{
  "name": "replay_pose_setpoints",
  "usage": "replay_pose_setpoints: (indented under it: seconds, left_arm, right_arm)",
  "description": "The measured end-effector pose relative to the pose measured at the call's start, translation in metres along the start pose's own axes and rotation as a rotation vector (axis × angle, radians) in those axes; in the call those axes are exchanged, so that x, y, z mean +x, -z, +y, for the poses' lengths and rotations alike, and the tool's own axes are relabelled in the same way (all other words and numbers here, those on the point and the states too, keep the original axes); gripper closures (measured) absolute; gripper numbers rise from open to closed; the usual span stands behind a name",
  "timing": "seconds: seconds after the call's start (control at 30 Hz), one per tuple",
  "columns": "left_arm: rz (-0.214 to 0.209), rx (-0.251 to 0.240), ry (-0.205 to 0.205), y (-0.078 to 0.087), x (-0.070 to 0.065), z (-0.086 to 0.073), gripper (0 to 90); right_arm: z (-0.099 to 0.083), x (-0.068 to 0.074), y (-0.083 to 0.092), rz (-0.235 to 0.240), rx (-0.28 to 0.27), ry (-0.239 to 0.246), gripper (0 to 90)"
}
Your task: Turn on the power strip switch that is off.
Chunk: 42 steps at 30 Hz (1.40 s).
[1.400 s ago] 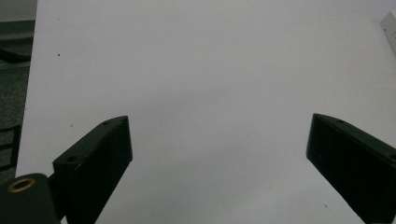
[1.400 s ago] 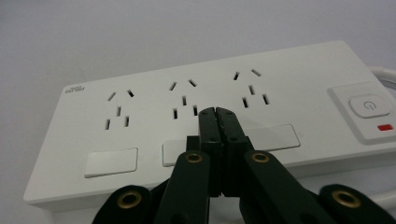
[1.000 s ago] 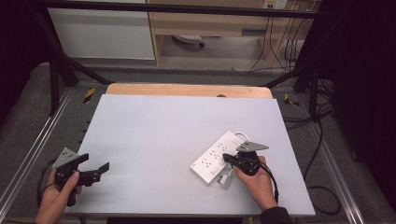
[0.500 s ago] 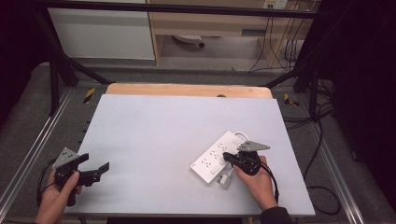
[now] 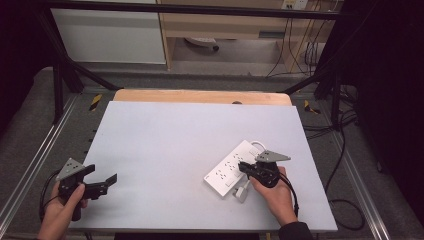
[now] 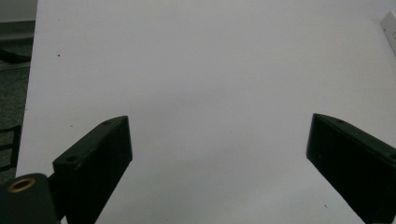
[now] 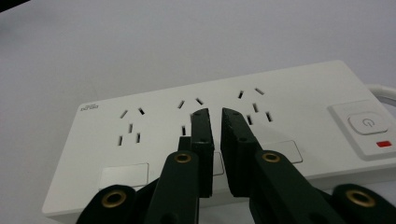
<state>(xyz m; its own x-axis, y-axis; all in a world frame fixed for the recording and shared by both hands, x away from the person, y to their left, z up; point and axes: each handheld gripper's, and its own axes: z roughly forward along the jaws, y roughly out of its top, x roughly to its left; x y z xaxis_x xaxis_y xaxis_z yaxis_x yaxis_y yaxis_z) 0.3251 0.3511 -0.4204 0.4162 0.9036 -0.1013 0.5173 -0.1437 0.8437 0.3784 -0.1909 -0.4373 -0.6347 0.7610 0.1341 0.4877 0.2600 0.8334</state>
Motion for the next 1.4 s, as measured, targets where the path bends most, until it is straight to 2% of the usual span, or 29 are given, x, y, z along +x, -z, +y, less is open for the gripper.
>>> replay_pose_setpoints:
  seconds: [0.37,0.8,1.4]
  left_arm:
    - [-0.001,0.002,-0.002,-0.0001,0.0000,-0.0001,7.0]
    - [0.000,0.001,0.000,-0.0001,0.0000,-0.0001,7.0]
    - [-0.001,0.000,0.000,0.0000,0.0000,-0.0001,7.0]
  right_arm:
    - [0.0025,0.0014,0.0006,0.012,-0.024,0.000,77.2]
    - [0.0042,0.0017,0.0025,0.005,-0.043,-0.003,70.2]
    - [0.0096,-0.0001,0.0056,-0.052,-0.061,-0.041,34.0]
